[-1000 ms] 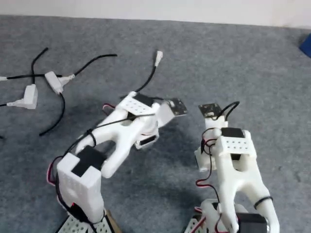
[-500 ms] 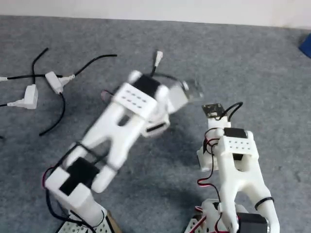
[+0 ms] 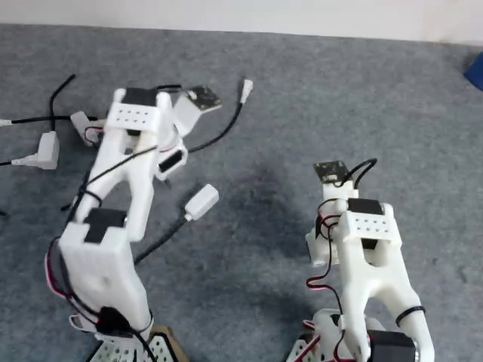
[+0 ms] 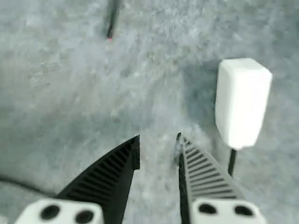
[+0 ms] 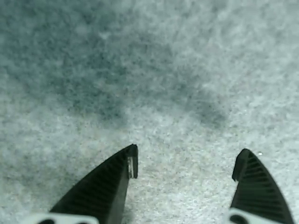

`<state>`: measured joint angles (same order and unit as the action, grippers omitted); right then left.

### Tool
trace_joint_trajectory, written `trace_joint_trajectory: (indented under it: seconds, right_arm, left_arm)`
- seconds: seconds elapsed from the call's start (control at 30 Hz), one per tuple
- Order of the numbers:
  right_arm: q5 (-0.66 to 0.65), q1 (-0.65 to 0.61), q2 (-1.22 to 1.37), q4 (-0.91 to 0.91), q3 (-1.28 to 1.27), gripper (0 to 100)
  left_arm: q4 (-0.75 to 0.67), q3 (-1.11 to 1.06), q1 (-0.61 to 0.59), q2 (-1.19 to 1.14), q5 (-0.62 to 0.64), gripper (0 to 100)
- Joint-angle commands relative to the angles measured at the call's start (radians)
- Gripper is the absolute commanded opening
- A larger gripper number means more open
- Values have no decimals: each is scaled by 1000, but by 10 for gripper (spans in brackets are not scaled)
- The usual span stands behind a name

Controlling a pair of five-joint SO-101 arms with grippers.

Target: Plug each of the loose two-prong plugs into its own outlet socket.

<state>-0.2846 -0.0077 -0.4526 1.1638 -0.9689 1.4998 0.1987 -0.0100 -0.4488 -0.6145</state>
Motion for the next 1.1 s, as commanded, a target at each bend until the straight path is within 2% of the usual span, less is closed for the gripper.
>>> trace_joint_trajectory:
  seconds: [0.0,0.4,0.7,1.07]
  right_arm:
    - [-11,18,-33,-4,1,321]
    - [-11,19,-33,-5,1,321]
    - [-11,21,-33,-5,1,321]
    - [-12,22,-33,-7,-13,321]
  left_arm:
    - [-43,38,18,-41,-5,153]
    - [-35,51,182,-64,51,153]
    - [38,51,283,-62,129,130]
    - [114,50,401,-62,140,126]
